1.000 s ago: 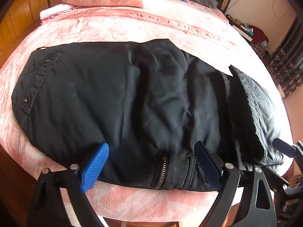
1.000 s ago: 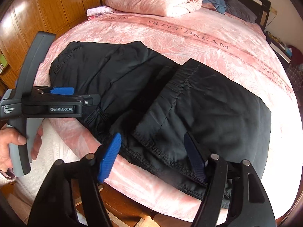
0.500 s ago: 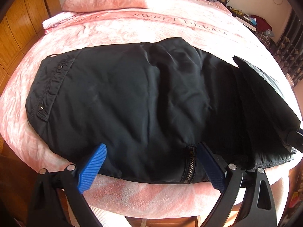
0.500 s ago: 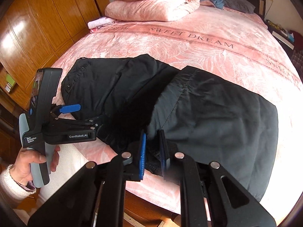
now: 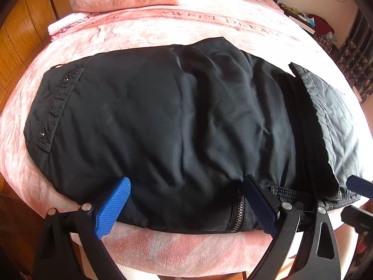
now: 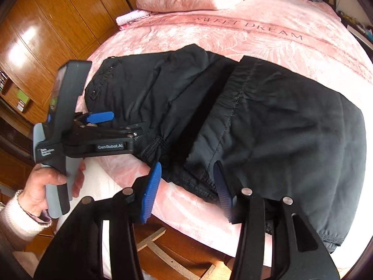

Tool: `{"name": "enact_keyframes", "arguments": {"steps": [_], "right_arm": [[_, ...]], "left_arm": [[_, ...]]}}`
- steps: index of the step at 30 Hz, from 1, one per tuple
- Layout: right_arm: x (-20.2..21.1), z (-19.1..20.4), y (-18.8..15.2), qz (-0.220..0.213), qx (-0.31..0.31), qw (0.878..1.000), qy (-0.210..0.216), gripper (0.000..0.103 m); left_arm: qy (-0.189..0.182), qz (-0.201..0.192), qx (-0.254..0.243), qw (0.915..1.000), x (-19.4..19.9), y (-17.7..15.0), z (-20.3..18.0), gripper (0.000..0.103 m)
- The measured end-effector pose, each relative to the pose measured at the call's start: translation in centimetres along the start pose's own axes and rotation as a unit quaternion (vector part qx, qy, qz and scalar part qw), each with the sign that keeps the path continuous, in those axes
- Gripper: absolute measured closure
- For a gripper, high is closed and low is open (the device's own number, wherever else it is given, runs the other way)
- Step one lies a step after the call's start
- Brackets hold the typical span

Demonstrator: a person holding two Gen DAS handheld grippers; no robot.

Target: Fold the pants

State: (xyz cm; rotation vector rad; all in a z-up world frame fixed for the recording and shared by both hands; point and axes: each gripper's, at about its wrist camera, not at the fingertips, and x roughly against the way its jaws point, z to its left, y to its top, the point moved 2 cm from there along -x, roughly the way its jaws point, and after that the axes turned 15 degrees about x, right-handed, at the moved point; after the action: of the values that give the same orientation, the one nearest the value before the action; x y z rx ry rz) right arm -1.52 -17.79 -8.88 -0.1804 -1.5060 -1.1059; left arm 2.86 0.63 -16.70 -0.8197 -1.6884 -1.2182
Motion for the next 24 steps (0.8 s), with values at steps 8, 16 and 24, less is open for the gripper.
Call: {"name": "enact_keyframes", "arguments": {"steps": [8,16,24], "right_arm": [[-0.3,-4.4,-0.8,0.036,-0.042,0.996,-0.074,0.062],[-3.9,-5.1,-2.6,0.064,-0.038,0.991,-0.115,0.063],[-5.0,-4.9,-2.7,0.072,-0.029,0.988,-0.136,0.063]], "left_arm": [[-0.006,0.005,-0.004,1.0,-1.3,0.0,0.3,0.006],[-0.016,-0.004,-0.013,0.9998,-0.8,-0.8,-1.0,0.053],[-0.025,-0.002,-0.009,0.9996,-1.1,-0.7,-0.7,0.052]]}}
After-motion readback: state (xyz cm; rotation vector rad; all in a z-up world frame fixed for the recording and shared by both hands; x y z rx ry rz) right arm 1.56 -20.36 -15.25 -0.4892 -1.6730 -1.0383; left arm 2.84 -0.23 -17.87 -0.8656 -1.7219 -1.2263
